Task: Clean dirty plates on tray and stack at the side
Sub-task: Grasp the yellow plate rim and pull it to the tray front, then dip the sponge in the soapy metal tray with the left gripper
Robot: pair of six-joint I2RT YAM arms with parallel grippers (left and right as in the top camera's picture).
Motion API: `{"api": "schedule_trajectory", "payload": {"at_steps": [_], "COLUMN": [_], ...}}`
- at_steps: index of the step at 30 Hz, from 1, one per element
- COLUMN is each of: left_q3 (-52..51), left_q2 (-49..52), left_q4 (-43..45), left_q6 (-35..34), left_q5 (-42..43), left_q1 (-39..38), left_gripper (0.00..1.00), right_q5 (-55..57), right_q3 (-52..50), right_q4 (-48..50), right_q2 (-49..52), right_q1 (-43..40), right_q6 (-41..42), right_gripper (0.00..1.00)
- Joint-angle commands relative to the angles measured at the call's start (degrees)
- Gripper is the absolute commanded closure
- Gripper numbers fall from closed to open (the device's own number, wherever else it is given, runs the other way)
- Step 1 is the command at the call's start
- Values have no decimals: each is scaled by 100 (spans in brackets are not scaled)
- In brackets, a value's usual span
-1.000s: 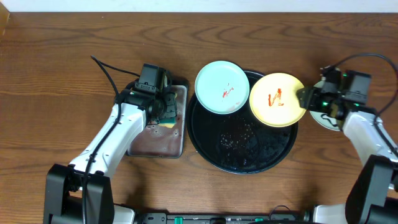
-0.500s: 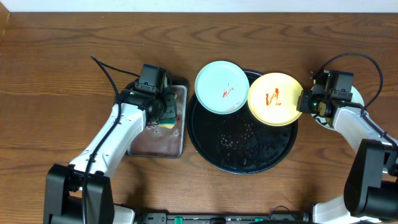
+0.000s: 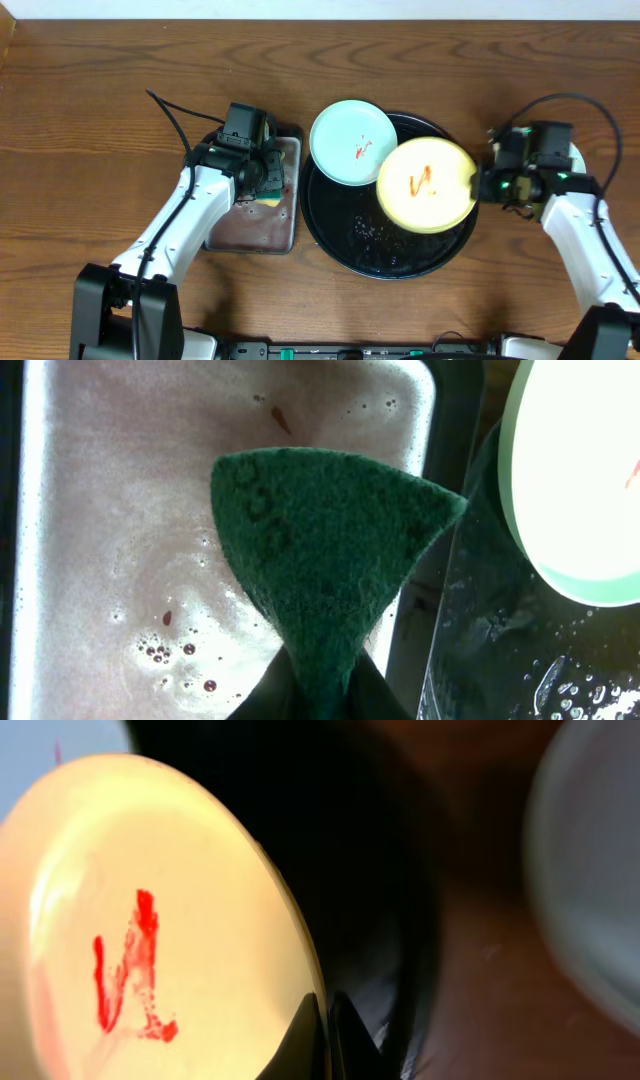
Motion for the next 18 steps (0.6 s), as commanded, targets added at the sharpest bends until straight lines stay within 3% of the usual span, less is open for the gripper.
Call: {"api": "schedule_trajectory", "payload": {"at_steps": [1, 9, 14, 18], "left_q3": [-42, -42, -42, -42], "left_q2": [44, 42, 44, 44], "left_q4": [28, 308, 48, -63], "left_q6": [76, 525, 608, 529], "left_q5": [20, 221, -1058, -1303], "left_q1": [-109, -776, -909, -734], "left_gripper": [90, 90, 91, 91], "right_q5": [-175, -175, -173, -57], "right_q3": [-179, -973, -1062, -1062], "right_q4": [-72, 780, 1016, 1034], "right_q2": [114, 282, 282, 282], "right_q1": [291, 957, 1104, 1104], "right_q6": [-2, 214, 216, 216], "right_gripper": [99, 99, 99, 99]}}
